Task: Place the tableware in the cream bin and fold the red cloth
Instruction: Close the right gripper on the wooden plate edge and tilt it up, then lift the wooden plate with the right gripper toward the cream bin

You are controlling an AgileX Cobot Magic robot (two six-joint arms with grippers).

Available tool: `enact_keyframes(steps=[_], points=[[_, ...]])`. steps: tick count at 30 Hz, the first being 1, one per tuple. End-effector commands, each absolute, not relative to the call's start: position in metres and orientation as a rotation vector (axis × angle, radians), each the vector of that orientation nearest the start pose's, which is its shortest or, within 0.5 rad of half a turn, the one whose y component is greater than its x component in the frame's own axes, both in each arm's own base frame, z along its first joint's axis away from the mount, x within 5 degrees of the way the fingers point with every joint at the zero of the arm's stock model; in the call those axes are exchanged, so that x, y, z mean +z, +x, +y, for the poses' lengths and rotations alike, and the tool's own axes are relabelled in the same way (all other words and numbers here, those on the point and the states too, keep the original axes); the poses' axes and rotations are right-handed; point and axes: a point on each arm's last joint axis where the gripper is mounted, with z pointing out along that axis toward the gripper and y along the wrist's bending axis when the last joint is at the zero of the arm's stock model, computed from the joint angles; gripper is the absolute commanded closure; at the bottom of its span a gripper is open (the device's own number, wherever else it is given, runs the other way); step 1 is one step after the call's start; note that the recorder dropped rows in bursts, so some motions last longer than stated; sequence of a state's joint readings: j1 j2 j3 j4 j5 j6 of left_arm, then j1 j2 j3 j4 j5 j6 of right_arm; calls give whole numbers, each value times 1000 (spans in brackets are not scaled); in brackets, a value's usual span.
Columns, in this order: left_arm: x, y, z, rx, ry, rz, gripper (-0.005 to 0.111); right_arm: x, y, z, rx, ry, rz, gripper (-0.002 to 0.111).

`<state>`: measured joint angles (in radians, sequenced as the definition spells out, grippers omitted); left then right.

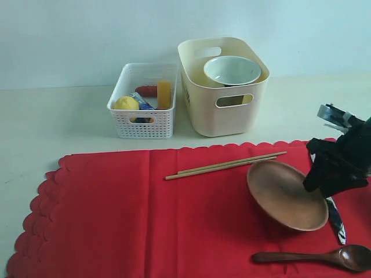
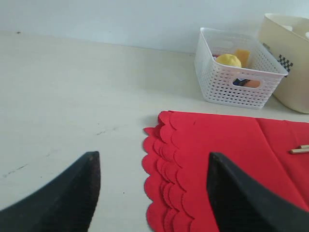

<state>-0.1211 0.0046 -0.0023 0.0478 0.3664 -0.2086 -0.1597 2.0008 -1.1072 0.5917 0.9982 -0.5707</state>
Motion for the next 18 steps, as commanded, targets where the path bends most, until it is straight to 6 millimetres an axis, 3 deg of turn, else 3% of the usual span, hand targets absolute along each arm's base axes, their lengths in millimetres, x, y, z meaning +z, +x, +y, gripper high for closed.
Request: enact_keyframes(steps=[1,9,13,15,18], points=[[181,53,-5,-192,-63,1846,45,109,331,-12,809,-37,3113,65],[181,53,-5,-192,-63,1846,45,112,334,-9,807,-25,3084,65],[181,53,-5,-192,-63,1846,45,110,334,16,793,-187,3091,72],[181,53,-5,-192,-63,1846,45,108,336,16,723,-177,3088,80],[181,53,-5,-192,-63,1846,45,107,338,14,677,-108,3091,103]])
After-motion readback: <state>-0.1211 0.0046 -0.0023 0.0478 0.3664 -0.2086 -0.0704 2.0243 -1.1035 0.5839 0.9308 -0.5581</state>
